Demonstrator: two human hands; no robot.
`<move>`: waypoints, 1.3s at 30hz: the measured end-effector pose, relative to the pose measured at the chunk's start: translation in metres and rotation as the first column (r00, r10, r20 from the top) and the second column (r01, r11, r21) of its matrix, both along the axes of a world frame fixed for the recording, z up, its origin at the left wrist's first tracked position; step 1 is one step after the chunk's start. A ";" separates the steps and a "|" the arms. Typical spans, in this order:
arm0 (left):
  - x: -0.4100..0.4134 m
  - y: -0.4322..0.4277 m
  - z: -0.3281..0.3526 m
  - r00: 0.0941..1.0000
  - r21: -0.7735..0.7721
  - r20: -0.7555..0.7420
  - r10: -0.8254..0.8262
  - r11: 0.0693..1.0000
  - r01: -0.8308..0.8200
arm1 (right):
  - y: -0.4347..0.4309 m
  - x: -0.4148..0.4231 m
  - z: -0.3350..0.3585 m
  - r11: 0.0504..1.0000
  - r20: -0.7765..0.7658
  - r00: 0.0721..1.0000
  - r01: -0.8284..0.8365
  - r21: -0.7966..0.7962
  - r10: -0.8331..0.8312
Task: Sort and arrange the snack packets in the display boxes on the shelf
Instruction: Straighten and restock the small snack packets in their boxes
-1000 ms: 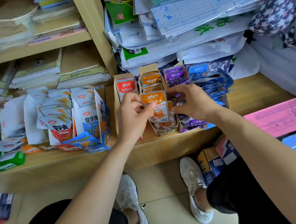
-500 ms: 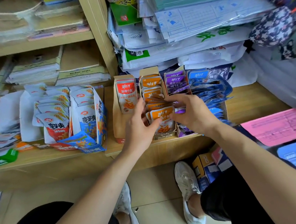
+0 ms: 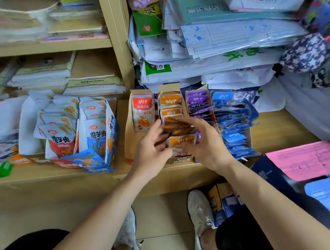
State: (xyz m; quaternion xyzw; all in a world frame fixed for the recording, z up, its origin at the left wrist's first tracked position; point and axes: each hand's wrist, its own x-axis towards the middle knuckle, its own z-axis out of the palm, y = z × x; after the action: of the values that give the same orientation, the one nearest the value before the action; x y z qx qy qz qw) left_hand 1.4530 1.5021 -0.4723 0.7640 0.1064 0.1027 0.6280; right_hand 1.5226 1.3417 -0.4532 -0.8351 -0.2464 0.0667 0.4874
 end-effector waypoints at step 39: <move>0.003 0.016 0.007 0.997 0.239 0.064 -0.036 0.971 0.019 | -0.007 0.015 0.000 0.903 0.278 0.932 -0.101 -0.417 0.233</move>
State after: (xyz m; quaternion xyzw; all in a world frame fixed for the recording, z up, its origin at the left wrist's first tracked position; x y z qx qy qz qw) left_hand 1.4557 1.5180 -0.4655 0.8314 0.0614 0.1319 0.5363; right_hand 1.5375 1.3348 -0.4535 -0.8911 -0.3754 0.0202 0.2541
